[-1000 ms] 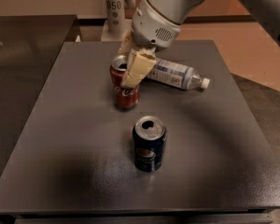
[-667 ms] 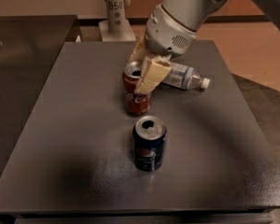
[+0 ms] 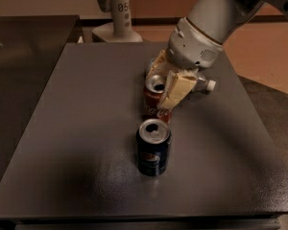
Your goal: Move coke can near pepsi can
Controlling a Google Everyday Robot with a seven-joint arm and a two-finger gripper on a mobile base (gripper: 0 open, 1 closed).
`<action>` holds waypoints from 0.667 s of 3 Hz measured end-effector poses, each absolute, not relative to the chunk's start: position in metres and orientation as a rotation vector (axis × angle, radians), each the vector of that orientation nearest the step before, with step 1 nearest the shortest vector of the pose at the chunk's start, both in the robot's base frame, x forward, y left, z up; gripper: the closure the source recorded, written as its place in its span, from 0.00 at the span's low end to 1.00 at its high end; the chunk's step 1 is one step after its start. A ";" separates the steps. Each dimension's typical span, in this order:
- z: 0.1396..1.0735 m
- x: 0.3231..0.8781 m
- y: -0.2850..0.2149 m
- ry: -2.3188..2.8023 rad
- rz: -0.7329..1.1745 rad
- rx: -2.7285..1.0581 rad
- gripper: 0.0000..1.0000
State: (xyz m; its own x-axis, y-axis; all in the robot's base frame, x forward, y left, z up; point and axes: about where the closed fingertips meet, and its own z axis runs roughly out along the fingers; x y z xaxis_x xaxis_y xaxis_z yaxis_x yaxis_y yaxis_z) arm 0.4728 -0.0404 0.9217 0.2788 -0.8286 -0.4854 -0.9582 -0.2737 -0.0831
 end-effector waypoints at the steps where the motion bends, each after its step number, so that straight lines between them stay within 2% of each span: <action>1: 0.919 0.465 -0.053 1.553 0.527 -2.236 1.00; 2: 0.918 0.450 -0.058 1.447 0.569 -2.285 0.81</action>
Offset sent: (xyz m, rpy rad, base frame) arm -0.0473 -0.0322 -0.0077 0.0696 0.0285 0.2593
